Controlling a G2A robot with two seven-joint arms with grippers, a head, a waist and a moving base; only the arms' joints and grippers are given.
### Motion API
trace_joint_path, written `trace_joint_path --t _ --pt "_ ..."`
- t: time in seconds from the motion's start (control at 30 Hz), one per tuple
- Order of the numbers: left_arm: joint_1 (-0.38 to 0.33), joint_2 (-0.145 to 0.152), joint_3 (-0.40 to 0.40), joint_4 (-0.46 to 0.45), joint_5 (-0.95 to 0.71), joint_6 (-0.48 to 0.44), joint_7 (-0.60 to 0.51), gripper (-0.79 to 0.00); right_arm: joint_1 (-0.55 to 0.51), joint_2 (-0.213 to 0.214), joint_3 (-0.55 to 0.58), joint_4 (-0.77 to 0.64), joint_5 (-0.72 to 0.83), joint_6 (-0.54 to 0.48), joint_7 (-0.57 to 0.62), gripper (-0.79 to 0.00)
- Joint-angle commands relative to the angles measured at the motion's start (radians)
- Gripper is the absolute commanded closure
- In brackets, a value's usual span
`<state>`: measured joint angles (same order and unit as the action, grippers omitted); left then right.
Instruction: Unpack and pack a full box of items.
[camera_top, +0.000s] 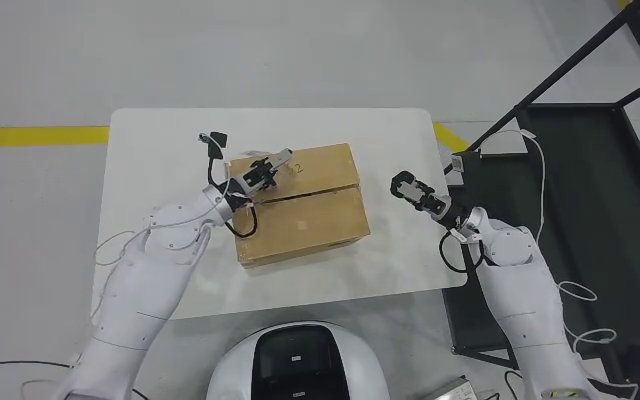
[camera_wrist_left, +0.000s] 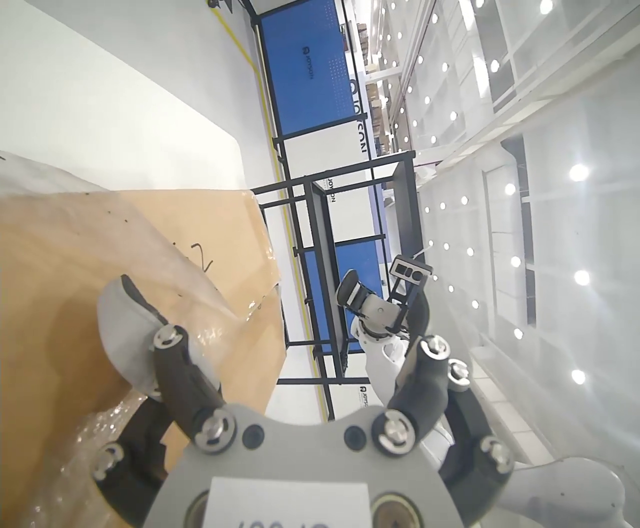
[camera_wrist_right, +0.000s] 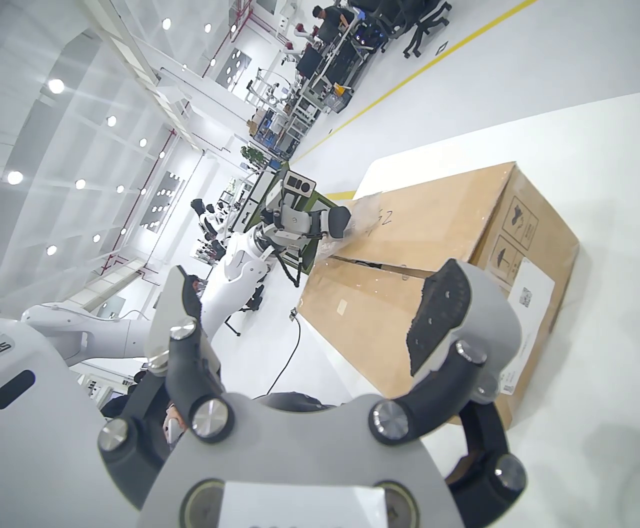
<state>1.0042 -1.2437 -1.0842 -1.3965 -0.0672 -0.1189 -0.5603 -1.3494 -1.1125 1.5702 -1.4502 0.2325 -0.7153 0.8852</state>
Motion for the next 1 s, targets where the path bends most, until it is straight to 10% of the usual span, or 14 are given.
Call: trace_joint_path --t 0.0,0.23,0.33,0.5,0.97 --pt "-0.015 -0.005 0.013 0.016 -0.002 0.005 0.004 -0.785 0.000 0.000 0.000 0.000 0.000 0.000 0.000 -0.785" --pt "-0.063 -0.021 0.053 0.061 -0.001 0.025 0.010 -0.785 0.000 0.000 0.000 0.000 0.000 0.000 0.000 -0.785" --pt "-0.076 -0.025 0.066 0.078 0.015 0.046 0.006 -0.360 0.000 0.000 0.000 0.000 0.000 0.000 0.000 -0.785" --pt "-0.082 -0.026 0.071 0.084 0.055 0.071 0.013 -0.012 0.000 0.000 0.000 0.000 0.000 0.000 0.000 -0.785" --pt "-0.069 -0.027 0.082 0.076 0.155 0.085 0.024 0.000 0.000 0.000 0.000 0.000 0.000 0.000 0.000 -0.785"
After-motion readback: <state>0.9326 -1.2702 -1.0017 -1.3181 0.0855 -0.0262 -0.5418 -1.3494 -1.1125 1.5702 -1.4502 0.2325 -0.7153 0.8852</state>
